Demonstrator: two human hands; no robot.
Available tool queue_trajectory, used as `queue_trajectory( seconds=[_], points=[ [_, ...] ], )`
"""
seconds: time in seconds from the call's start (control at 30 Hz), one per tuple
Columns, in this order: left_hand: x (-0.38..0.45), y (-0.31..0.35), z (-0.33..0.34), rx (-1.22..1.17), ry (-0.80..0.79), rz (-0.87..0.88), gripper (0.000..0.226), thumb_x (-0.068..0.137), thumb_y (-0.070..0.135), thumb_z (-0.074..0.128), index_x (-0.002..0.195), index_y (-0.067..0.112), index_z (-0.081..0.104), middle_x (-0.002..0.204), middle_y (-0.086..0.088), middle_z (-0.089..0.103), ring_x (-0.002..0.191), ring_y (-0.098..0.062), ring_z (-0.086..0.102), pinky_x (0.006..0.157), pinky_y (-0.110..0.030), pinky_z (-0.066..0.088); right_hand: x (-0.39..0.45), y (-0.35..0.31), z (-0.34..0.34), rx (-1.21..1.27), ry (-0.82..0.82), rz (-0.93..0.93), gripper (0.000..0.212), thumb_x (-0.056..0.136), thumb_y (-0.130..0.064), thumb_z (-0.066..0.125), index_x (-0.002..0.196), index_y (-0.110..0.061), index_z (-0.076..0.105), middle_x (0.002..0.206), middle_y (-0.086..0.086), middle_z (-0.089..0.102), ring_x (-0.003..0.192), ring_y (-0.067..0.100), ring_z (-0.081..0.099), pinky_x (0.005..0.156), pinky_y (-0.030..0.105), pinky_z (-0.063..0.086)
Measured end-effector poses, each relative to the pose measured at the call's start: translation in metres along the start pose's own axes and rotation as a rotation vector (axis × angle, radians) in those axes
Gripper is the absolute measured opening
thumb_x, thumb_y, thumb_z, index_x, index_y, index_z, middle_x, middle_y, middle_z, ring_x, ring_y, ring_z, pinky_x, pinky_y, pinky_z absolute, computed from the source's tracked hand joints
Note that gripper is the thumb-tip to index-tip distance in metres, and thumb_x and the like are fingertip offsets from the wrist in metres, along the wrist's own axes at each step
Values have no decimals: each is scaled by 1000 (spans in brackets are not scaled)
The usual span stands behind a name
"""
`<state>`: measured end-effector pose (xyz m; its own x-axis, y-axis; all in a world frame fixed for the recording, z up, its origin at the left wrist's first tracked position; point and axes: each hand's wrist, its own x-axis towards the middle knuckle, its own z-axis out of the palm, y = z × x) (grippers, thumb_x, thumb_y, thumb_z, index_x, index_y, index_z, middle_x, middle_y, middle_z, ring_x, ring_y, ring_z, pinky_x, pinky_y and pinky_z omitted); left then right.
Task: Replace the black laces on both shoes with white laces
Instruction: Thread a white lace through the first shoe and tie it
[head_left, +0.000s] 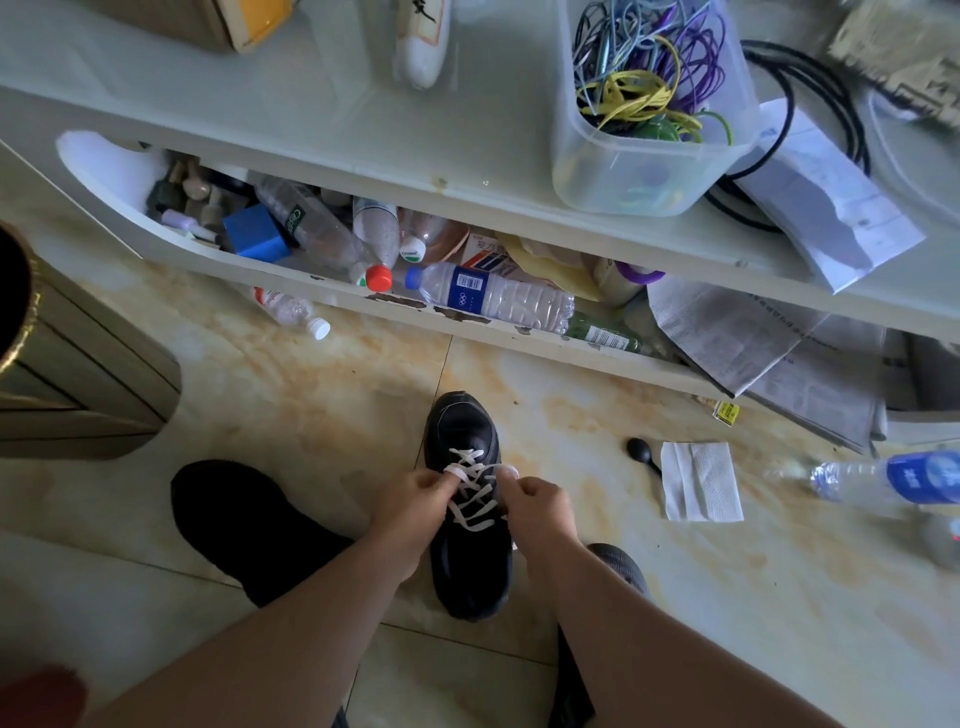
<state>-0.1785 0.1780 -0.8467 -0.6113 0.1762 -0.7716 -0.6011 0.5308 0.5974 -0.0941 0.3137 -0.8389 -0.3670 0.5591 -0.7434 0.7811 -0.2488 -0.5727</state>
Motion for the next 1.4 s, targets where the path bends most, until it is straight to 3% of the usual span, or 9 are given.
queue_trajectory(
  seconds=[0.1,0.27,0.37,0.53,0.63,0.77,0.9,1.17,1.4],
  points=[
    [3,-5,-2,214,-4,226,7,96,37,71,97,34,77,87,12,77,88,-13,73,84,-43,61,-3,-2,1,48,-82,-50,12,95,-31,71,89,-27,80,83,-5,78,80,14,75,78,40,65],
    [2,1,-9,743,88,585,34,97,32,63,65,28,52,56,4,51,55,-17,52,51,-33,34,-7,-12,-4,-427,-94,-320,24,95,-21,64,104,-37,80,98,-13,73,87,10,68,72,25,57],
    [-5,11,-9,828,72,572,33,85,26,62,57,28,44,52,3,47,50,-17,48,47,-31,28,-4,-20,-5,-743,-168,-508,24,92,-20,59,101,-30,79,98,-3,71,88,18,64,74,33,57],
    [-7,15,-3,891,30,519,22,77,31,65,62,24,51,59,4,54,53,-13,52,45,-28,34,3,-23,-3,-933,-188,-523,21,94,-16,56,99,-24,75,102,0,68,91,21,63,77,36,58],
    [-3,13,-2,877,53,520,22,83,26,69,68,28,52,63,6,55,55,-9,51,46,-25,29,6,-16,-3,-862,-177,-462,21,96,-12,58,100,-24,75,104,-1,68,93,20,63,81,36,57],
    [-1,13,-2,859,25,537,19,91,16,59,74,24,65,70,3,64,70,-21,64,56,-31,45,1,-16,-2,-394,-92,-205,18,97,-15,60,93,-28,72,95,-5,68,78,14,62,61,24,47],
    [2,20,-6,834,43,540,19,89,11,63,81,29,65,82,6,65,81,-20,63,67,-33,51,-4,-16,3,-110,-76,-91,17,97,-12,61,90,-23,72,82,1,69,63,18,57,50,26,46],
    [3,15,-13,964,-44,623,8,84,28,58,88,29,65,73,5,61,66,-19,59,54,-31,45,-8,-24,15,-387,-120,-242,24,95,-13,50,85,-28,67,91,0,68,82,24,65,65,36,55],
    [3,11,-8,1008,-102,574,4,84,37,52,82,40,49,72,9,55,70,-16,56,57,-28,42,-8,-27,11,-244,-179,-165,31,99,-5,44,97,-27,66,89,5,70,62,17,57,48,25,45]
  ],
)
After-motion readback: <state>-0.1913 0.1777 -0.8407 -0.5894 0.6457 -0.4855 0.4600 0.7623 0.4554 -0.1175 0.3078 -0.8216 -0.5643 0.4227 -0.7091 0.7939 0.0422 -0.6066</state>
